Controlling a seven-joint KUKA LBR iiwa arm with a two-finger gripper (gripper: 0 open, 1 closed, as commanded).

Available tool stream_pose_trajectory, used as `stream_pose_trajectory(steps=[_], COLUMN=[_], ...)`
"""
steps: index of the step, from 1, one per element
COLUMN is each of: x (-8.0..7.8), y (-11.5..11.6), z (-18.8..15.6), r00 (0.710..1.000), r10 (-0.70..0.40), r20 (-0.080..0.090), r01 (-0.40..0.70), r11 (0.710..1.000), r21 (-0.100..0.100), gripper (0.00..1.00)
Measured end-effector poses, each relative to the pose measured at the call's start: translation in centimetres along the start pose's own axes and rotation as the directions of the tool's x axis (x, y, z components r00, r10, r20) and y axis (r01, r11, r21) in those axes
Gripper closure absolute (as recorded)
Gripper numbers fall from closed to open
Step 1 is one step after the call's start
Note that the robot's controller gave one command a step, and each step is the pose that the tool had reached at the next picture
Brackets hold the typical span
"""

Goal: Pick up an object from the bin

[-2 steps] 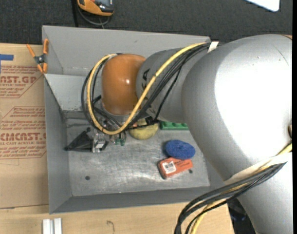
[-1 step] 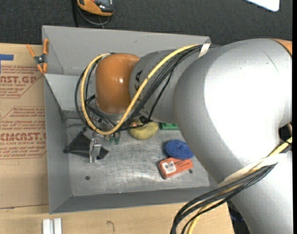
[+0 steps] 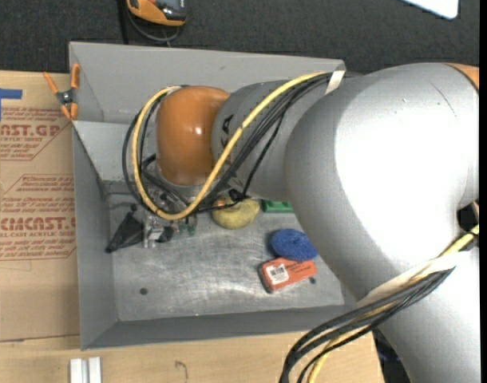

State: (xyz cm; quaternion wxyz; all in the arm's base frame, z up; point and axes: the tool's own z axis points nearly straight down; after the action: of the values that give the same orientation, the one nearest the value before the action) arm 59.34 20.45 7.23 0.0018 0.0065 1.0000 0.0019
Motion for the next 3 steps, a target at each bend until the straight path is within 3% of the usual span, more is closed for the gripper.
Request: stream_pose_trajectory(steps=[1,2,3], x=[0.0,0.5,0.1], y=[0.0,-0.4,-0.8], z=[0.0,-1.6,-5.1], r00=[1.000,0.993,0.963], r10=[0.000,-0.114,-0.270], r20=[0.000,-0.008,0.007], r01=[0.000,0.114,0.270], r11=[1.000,0.993,0.963], r21=[0.000,0.004,0.002], gripper=[1.00,1.00,1.00])
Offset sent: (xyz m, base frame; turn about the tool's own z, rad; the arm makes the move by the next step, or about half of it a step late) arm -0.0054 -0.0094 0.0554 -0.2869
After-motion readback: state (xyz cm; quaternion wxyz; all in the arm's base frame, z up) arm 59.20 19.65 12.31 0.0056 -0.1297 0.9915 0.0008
